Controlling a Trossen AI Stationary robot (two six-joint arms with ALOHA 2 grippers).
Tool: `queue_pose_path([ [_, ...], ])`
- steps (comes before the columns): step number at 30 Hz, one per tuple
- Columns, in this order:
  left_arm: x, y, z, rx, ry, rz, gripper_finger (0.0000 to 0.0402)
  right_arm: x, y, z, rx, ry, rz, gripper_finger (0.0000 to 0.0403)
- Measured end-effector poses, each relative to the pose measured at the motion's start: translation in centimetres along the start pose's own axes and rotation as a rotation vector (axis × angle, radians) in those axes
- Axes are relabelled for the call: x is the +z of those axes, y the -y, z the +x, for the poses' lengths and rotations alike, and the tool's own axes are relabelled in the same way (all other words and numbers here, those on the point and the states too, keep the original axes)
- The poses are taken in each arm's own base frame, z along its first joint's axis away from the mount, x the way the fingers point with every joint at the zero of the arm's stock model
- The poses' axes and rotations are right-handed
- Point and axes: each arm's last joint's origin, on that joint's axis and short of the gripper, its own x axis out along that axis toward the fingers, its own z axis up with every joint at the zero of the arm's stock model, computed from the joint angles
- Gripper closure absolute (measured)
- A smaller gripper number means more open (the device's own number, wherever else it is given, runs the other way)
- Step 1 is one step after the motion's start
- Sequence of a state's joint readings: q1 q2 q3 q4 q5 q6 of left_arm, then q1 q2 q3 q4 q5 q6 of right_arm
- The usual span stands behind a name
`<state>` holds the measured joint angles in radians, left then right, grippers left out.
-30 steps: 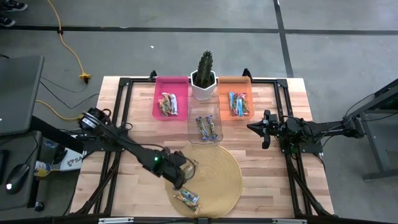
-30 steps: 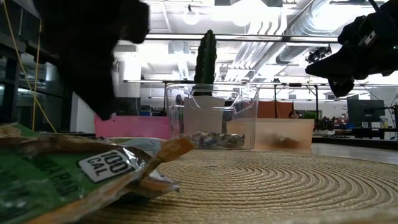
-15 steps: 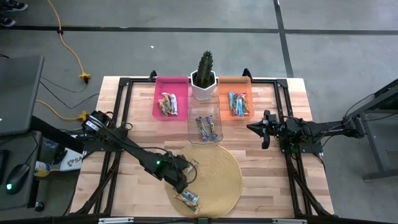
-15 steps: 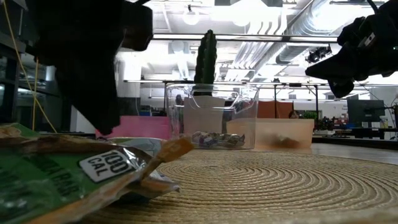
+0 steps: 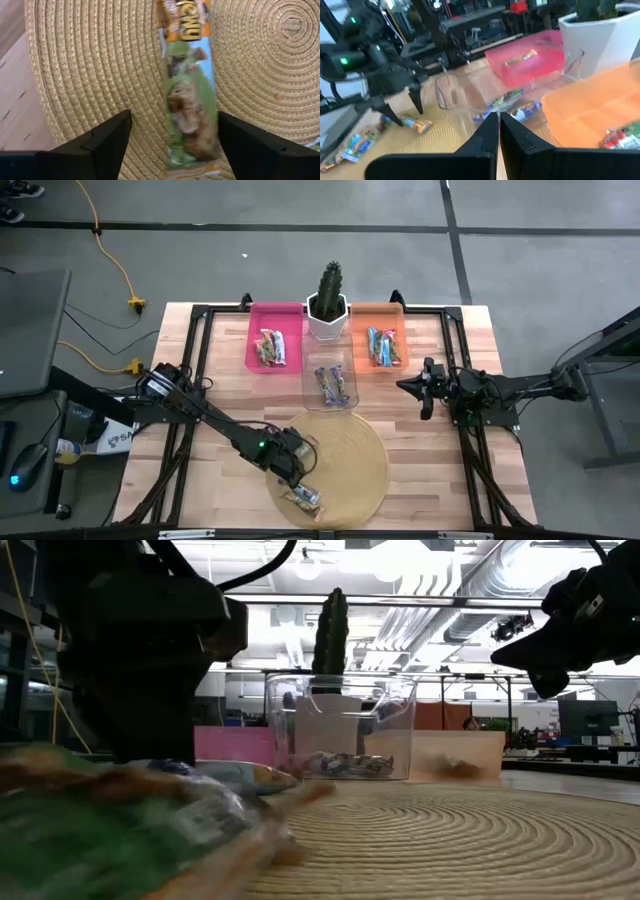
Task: Pick and place Granola Bars by type
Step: Put the yellow granola bar into the pink bin
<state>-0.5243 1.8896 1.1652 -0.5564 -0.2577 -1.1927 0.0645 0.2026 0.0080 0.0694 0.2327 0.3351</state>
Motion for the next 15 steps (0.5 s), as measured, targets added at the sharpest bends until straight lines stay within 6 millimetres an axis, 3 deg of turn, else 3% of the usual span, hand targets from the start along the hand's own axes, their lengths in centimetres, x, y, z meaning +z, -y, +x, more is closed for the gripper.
queue_pose_path([
  [15, -0.01, -0.09, -0.07, 0.007, -0.016, 0.020, 0.0225, -0.12, 0.02, 0.08, -0.004, -0.013, -0.003, 0.0402],
])
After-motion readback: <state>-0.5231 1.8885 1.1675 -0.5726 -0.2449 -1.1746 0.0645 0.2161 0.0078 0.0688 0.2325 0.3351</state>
